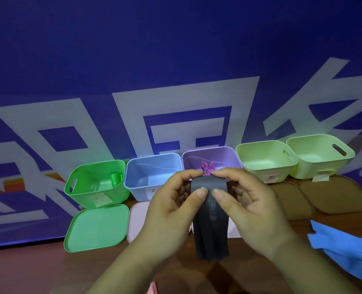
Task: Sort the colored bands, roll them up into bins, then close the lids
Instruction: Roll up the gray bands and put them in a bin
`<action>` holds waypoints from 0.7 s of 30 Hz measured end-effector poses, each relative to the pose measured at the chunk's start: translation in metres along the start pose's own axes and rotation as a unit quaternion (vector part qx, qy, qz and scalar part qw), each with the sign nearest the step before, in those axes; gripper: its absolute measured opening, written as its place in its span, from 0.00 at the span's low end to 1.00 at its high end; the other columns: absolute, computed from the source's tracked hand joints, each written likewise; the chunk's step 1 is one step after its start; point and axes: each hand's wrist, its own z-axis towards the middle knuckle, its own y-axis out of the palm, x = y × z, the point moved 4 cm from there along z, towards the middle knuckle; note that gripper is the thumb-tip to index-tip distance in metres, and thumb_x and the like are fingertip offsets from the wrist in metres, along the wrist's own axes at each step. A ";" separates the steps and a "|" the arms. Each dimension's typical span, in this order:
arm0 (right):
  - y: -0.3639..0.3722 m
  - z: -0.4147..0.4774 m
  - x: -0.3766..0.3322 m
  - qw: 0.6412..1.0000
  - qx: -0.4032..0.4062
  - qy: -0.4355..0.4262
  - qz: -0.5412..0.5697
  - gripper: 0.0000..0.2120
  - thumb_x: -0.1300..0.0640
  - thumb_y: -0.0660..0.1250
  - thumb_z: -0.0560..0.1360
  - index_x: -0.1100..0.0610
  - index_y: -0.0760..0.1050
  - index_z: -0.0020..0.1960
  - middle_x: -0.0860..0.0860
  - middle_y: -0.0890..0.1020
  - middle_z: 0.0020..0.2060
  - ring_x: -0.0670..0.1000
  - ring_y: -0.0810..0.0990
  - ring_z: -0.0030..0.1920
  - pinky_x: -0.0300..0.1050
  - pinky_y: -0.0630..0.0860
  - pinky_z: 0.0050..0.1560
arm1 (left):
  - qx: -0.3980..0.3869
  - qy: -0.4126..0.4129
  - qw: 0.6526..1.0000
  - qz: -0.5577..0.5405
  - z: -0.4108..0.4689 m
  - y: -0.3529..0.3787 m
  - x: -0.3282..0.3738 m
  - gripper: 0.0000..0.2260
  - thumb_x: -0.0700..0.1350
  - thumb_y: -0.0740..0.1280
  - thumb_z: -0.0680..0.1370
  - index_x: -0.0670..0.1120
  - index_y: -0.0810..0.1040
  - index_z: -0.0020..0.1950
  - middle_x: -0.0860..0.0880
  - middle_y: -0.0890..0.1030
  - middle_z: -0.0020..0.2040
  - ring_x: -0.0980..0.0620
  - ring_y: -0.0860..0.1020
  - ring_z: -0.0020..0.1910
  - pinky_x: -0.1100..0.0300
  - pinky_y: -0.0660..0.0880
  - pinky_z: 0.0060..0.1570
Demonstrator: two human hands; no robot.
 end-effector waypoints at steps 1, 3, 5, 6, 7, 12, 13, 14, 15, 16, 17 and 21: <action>-0.001 0.000 0.000 1.000 0.005 -0.007 0.000 0.13 0.49 0.70 0.72 0.44 0.79 0.56 0.45 0.81 0.54 0.52 0.82 0.55 0.45 0.79 0.55 | 0.001 0.001 1.000 0.003 0.000 0.001 0.000 0.11 0.42 0.68 0.76 0.54 0.80 0.57 0.51 0.85 0.53 0.53 0.82 0.54 0.64 0.77 0.52; -0.002 0.000 0.001 1.000 0.016 -0.011 0.002 0.12 0.49 0.69 0.72 0.44 0.79 0.55 0.45 0.81 0.53 0.53 0.82 0.55 0.46 0.79 0.55 | -0.003 0.003 1.000 0.018 -0.001 0.003 0.002 0.11 0.43 0.67 0.77 0.53 0.79 0.58 0.53 0.84 0.53 0.54 0.82 0.54 0.65 0.76 0.52; -0.003 0.000 0.003 1.000 0.020 0.009 0.015 0.13 0.48 0.69 0.71 0.43 0.79 0.55 0.48 0.83 0.53 0.53 0.83 0.53 0.49 0.80 0.54 | -0.011 0.012 0.998 0.059 -0.001 0.004 0.004 0.11 0.46 0.66 0.78 0.55 0.78 0.59 0.55 0.84 0.53 0.55 0.81 0.54 0.66 0.76 0.52; -0.002 0.000 0.004 0.999 0.019 0.023 0.027 0.13 0.47 0.69 0.71 0.44 0.79 0.55 0.49 0.83 0.51 0.54 0.84 0.51 0.52 0.80 0.54 | -0.017 0.019 0.996 0.089 -0.001 0.004 0.007 0.10 0.47 0.65 0.78 0.56 0.77 0.59 0.57 0.83 0.53 0.56 0.81 0.53 0.68 0.75 0.51; -0.002 -0.001 0.005 0.998 0.018 0.036 0.040 0.13 0.47 0.70 0.71 0.44 0.79 0.55 0.51 0.84 0.50 0.54 0.84 0.50 0.55 0.81 0.53 | -0.025 0.025 0.992 0.121 -0.001 0.005 0.008 0.10 0.49 0.64 0.79 0.58 0.76 0.60 0.59 0.82 0.54 0.58 0.80 0.54 0.70 0.73 0.51; -0.003 0.002 0.007 0.995 0.036 0.078 0.058 0.10 0.47 0.71 0.70 0.44 0.81 0.52 0.58 0.83 0.42 0.62 0.82 0.46 0.62 0.79 0.51 | -0.075 0.017 0.962 0.261 -0.004 0.004 0.005 0.21 0.63 0.52 0.80 0.64 0.64 0.73 0.68 0.70 0.68 0.66 0.67 0.69 0.76 0.62 0.61; -0.003 0.002 0.007 0.994 0.039 0.086 0.055 0.10 0.47 0.71 0.70 0.43 0.81 0.51 0.58 0.83 0.41 0.62 0.81 0.45 0.62 0.79 0.50 | -0.080 0.013 0.960 0.269 -0.004 0.005 0.004 0.22 0.65 0.50 0.80 0.64 0.61 0.74 0.68 0.68 0.69 0.66 0.66 0.70 0.78 0.60 0.61; -0.002 0.003 0.008 0.993 0.041 0.095 0.055 0.09 0.47 0.71 0.70 0.43 0.81 0.50 0.57 0.83 0.41 0.61 0.81 0.45 0.60 0.79 0.49 | -0.084 0.012 0.960 0.268 -0.005 0.006 0.003 0.23 0.66 0.50 0.80 0.64 0.60 0.74 0.67 0.68 0.69 0.66 0.66 0.70 0.78 0.60 0.61; -0.002 0.003 0.009 0.992 0.043 0.103 0.055 0.08 0.48 0.71 0.71 0.43 0.82 0.49 0.55 0.83 0.40 0.60 0.82 0.44 0.58 0.80 0.48 | -0.087 0.014 0.960 0.265 -0.005 0.007 0.003 0.23 0.66 0.50 0.79 0.64 0.60 0.74 0.66 0.69 0.68 0.65 0.68 0.69 0.77 0.62 0.60; -0.002 0.003 0.010 0.991 0.042 0.112 0.054 0.06 0.49 0.71 0.71 0.43 0.82 0.48 0.53 0.84 0.39 0.58 0.82 0.43 0.55 0.80 0.46 | -0.088 0.017 0.959 0.267 -0.005 0.008 0.003 0.22 0.65 0.50 0.79 0.64 0.60 0.73 0.66 0.71 0.66 0.65 0.69 0.66 0.77 0.63 0.58; -0.002 0.004 0.012 0.990 0.040 0.122 0.052 0.04 0.50 0.71 0.72 0.44 0.82 0.47 0.50 0.84 0.39 0.54 0.83 0.42 0.51 0.80 0.45 | -0.088 0.021 0.957 0.276 -0.004 0.008 0.004 0.21 0.65 0.50 0.79 0.64 0.60 0.72 0.66 0.72 0.64 0.66 0.71 0.64 0.77 0.63 0.55; 0.000 0.006 0.014 0.988 0.025 0.151 0.023 0.04 0.53 0.68 0.78 0.48 0.81 0.46 0.45 0.84 0.41 0.47 0.83 0.42 0.48 0.79 0.48 | -0.091 0.033 0.950 0.296 -0.003 0.010 0.005 0.16 0.65 0.49 0.79 0.65 0.60 0.66 0.67 0.73 0.57 0.63 0.74 0.56 0.74 0.67 0.50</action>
